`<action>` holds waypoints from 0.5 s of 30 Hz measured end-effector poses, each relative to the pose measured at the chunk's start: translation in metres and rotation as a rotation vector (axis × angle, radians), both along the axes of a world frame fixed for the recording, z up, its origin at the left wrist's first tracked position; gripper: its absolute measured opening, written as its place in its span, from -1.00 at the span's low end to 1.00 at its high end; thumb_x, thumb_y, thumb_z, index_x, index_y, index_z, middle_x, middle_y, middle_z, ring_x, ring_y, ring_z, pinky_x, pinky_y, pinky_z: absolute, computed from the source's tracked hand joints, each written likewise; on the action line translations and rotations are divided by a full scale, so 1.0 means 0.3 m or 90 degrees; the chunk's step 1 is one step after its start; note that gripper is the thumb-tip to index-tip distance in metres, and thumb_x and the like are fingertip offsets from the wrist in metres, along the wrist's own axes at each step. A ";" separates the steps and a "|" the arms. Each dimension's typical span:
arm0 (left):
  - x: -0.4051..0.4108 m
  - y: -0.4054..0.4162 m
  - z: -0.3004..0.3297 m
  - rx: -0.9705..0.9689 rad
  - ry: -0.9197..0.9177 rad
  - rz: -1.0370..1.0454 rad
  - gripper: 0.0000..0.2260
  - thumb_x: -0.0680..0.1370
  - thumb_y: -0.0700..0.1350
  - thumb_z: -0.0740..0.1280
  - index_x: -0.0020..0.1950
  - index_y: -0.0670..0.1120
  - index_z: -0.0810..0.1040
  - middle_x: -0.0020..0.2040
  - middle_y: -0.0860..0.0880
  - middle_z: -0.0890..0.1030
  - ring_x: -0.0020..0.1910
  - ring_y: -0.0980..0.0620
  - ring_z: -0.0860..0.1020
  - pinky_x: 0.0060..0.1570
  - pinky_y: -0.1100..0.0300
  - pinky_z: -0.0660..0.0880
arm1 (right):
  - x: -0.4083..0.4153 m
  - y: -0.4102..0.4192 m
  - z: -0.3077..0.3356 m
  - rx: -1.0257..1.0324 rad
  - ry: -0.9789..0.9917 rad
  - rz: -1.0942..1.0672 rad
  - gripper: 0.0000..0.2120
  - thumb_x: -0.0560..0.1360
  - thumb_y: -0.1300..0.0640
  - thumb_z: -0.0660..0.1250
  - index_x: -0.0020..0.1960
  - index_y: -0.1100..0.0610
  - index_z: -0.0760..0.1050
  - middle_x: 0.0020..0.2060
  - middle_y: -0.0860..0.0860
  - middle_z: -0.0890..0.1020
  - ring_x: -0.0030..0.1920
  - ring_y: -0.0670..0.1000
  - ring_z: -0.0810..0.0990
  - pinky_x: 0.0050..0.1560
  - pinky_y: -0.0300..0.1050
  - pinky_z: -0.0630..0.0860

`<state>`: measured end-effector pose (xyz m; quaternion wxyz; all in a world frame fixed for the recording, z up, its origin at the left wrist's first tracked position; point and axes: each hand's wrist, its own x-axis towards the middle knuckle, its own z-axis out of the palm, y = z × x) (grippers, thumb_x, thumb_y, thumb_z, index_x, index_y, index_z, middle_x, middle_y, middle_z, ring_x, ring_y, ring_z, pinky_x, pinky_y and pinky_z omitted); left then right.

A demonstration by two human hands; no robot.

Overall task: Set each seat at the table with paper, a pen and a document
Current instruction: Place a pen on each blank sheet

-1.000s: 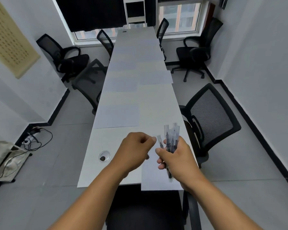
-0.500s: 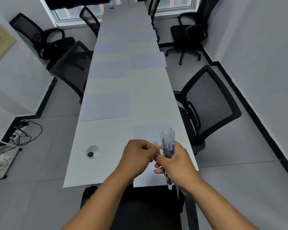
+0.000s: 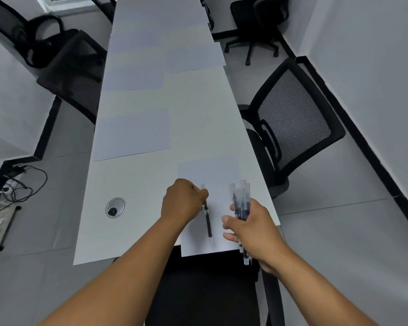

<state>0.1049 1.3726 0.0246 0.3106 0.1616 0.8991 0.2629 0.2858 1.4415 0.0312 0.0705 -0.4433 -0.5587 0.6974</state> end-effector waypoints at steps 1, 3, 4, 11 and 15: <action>-0.007 0.015 -0.024 -0.031 0.010 -0.012 -0.75 0.48 -0.06 0.39 -0.25 -0.25 0.61 -0.26 -0.15 0.75 -0.28 -0.16 0.73 -0.24 0.11 0.53 | 0.005 0.001 -0.010 -0.010 0.004 -0.002 -0.76 0.58 0.19 0.48 0.18 0.00 0.51 0.10 0.07 0.63 0.06 0.06 0.74 0.09 -0.03 0.74; -0.017 0.041 -0.070 -0.078 0.032 -0.044 -0.75 0.47 -0.04 0.39 -0.13 -0.23 0.70 -0.24 -0.12 0.75 -0.24 -0.14 0.73 -0.25 0.13 0.56 | 0.010 0.005 -0.024 -0.020 0.010 0.000 -0.75 0.58 0.19 0.48 0.18 -0.01 0.51 0.12 0.07 0.63 0.07 0.06 0.74 0.09 -0.03 0.74; -0.025 0.049 -0.088 -0.095 0.043 -0.059 -0.76 0.46 -0.04 0.39 -0.11 -0.21 0.71 -0.24 -0.10 0.75 -0.23 -0.14 0.73 -0.25 0.13 0.57 | 0.008 0.004 -0.024 -0.021 0.011 0.002 -0.75 0.58 0.18 0.49 0.18 -0.02 0.51 0.13 0.07 0.62 0.08 0.06 0.74 0.10 -0.03 0.74; -0.035 0.117 -0.188 -0.139 0.086 -0.089 -0.85 0.52 -0.10 0.41 -0.18 -0.15 0.56 -0.25 -0.09 0.72 -0.26 -0.16 0.72 -0.32 0.18 0.49 | 0.018 0.021 -0.043 -0.016 0.004 0.012 -0.77 0.59 0.15 0.48 0.17 -0.03 0.51 0.13 0.04 0.62 0.03 0.03 0.75 0.11 -0.04 0.74; -0.059 0.112 -0.226 -0.148 0.092 -0.083 -0.83 0.50 -0.09 0.40 -0.13 -0.20 0.65 -0.26 -0.09 0.72 -0.27 -0.16 0.72 -0.19 0.08 0.66 | 0.028 0.030 -0.053 -0.019 0.003 0.013 -0.76 0.59 0.14 0.49 0.18 -0.03 0.50 0.15 0.05 0.62 0.07 0.04 0.74 0.09 -0.08 0.74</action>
